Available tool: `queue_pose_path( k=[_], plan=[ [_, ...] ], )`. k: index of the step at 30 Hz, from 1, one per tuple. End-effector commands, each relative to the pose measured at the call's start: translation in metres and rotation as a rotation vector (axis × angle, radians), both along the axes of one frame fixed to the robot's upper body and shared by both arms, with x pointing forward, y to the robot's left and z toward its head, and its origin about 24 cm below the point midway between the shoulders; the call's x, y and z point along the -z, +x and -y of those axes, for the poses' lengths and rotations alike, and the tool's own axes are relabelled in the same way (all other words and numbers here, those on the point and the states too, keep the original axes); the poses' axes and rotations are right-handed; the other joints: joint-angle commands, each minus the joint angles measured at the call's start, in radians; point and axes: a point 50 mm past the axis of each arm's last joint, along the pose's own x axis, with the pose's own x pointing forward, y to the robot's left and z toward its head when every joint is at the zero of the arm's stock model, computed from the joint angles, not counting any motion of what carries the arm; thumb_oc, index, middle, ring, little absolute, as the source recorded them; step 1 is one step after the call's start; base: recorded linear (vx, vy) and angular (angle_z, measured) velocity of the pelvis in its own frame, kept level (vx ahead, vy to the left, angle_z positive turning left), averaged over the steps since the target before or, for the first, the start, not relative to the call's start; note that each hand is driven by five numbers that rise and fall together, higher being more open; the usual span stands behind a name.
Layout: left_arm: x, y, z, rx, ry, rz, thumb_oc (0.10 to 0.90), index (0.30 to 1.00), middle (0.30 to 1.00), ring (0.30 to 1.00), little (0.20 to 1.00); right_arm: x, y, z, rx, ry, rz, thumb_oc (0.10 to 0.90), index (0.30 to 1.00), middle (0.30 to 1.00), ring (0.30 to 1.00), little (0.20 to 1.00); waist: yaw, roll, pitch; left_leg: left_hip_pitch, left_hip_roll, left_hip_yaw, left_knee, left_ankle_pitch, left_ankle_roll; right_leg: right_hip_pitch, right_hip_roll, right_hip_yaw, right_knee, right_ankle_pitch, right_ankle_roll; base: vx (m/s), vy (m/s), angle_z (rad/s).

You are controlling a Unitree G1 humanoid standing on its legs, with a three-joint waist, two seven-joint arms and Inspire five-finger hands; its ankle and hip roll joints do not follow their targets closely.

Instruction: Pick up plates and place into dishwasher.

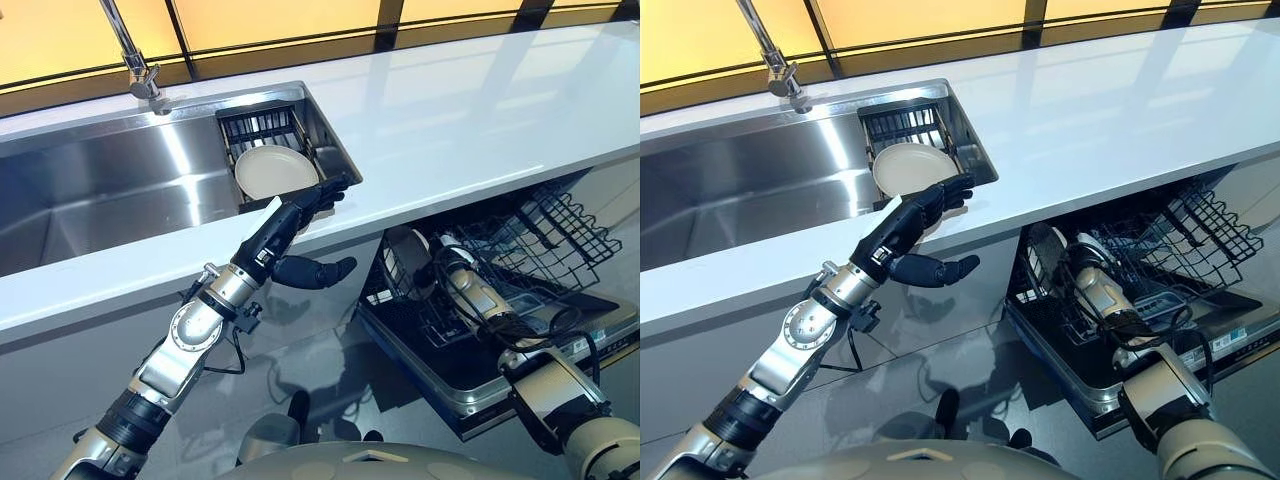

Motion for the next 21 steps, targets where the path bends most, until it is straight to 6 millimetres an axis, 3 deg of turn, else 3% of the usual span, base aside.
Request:
queue_pose_path(
  k=[1,21],
  plan=[
    [-0.058,-0.006,0.009,0.059,-0.113,0.321,0.800,0.900,0.900,0.900,0.900,-0.029,0.014,-0.033,-0.159,0.064,0.149,0.800,0.900,0.900,0.900,0.900,0.000,-0.029,-0.035,0.042,0.001,0.020,0.002,-0.105,-0.024,0.017,-0.055,0.004,0.009,0.022,0.062,-0.02,0.018,-0.05],
    [-0.054,-0.015,-0.005,-0.028,-0.094,0.338,0.800,0.900,0.900,0.900,0.900,-0.073,-0.026,0.005,-0.096,0.089,0.541,0.800,0.900,0.900,0.900,0.900,-0.098,-0.027,-0.032,0.050,0.009,0.088,0.002,-0.112,-0.016,-0.009,-0.052,0.064,0.010,0.037,0.078,-0.02,0.008,-0.08]
  ],
)
